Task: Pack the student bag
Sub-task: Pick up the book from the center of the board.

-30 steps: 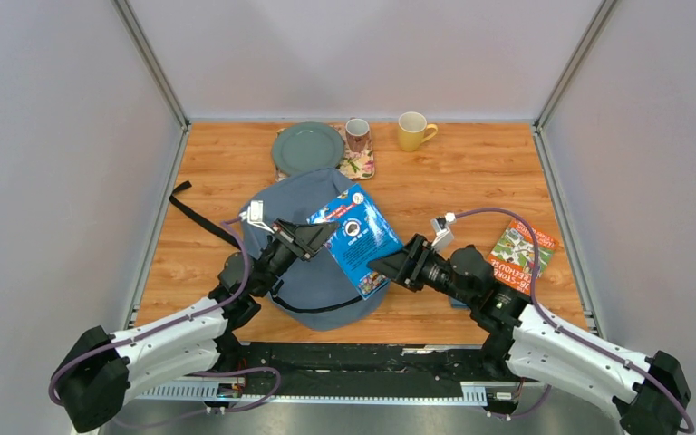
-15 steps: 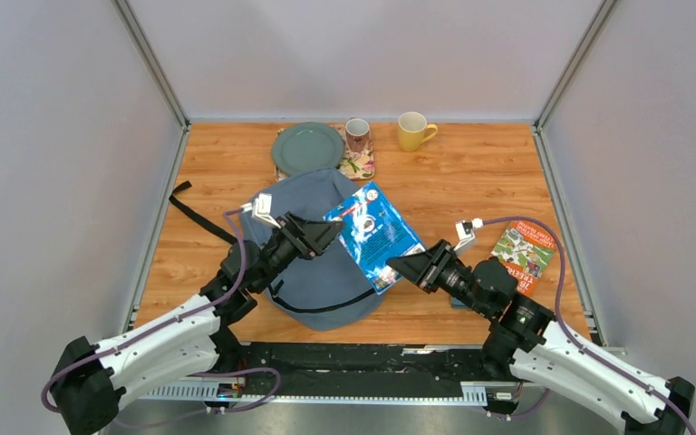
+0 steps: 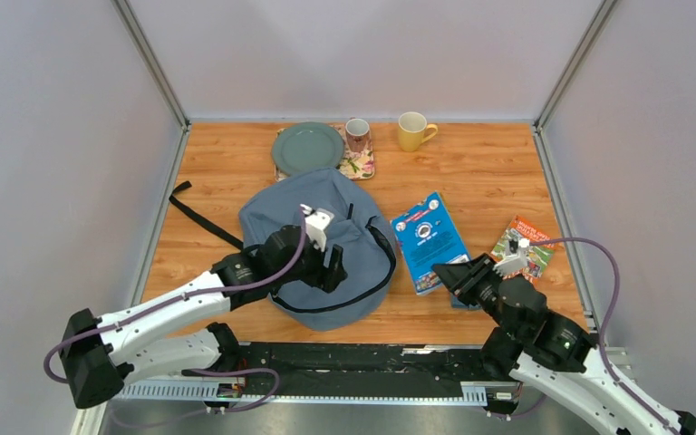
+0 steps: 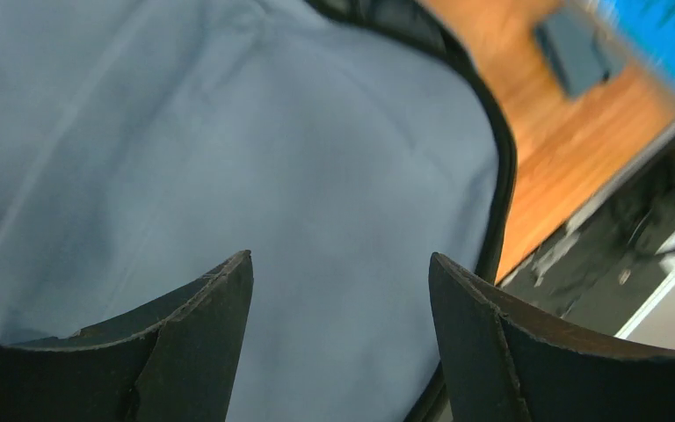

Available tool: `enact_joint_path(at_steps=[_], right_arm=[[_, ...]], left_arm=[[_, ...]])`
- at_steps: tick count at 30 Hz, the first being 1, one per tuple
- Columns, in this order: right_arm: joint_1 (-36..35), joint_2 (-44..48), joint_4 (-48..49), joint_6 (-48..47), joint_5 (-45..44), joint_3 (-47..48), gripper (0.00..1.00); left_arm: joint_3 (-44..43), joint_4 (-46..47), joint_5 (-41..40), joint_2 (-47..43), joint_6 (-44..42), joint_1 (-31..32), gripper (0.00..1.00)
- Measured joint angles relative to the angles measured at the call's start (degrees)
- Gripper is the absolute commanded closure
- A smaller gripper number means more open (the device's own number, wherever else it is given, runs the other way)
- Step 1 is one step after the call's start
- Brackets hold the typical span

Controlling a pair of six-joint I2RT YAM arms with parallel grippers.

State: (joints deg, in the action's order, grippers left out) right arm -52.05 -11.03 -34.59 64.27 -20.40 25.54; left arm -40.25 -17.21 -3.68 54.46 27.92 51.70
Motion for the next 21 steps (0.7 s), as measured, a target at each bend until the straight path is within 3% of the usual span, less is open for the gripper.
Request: enact_joint_path(at_steps=[6, 15, 21], right_arm=[[0.0, 5.5, -8.6, -0.3, -6.4, 4.2, 1.00], [0.0, 7.1, -13.2, -0.2, -8.6, 4.9, 1.00], [0.0, 6.8, -13.1, 0.0, -8.3, 4.2, 1.00]], left_arm=[[-3.0, -5.8, 1.9, 3.9, -8.6, 7.2, 0.20], [-5.1, -5.8, 8.3, 7.7, -13.5, 8.9, 0.21], [-6.0, -5.9, 10.0, 11.2, -14.5, 9.9, 0.26]])
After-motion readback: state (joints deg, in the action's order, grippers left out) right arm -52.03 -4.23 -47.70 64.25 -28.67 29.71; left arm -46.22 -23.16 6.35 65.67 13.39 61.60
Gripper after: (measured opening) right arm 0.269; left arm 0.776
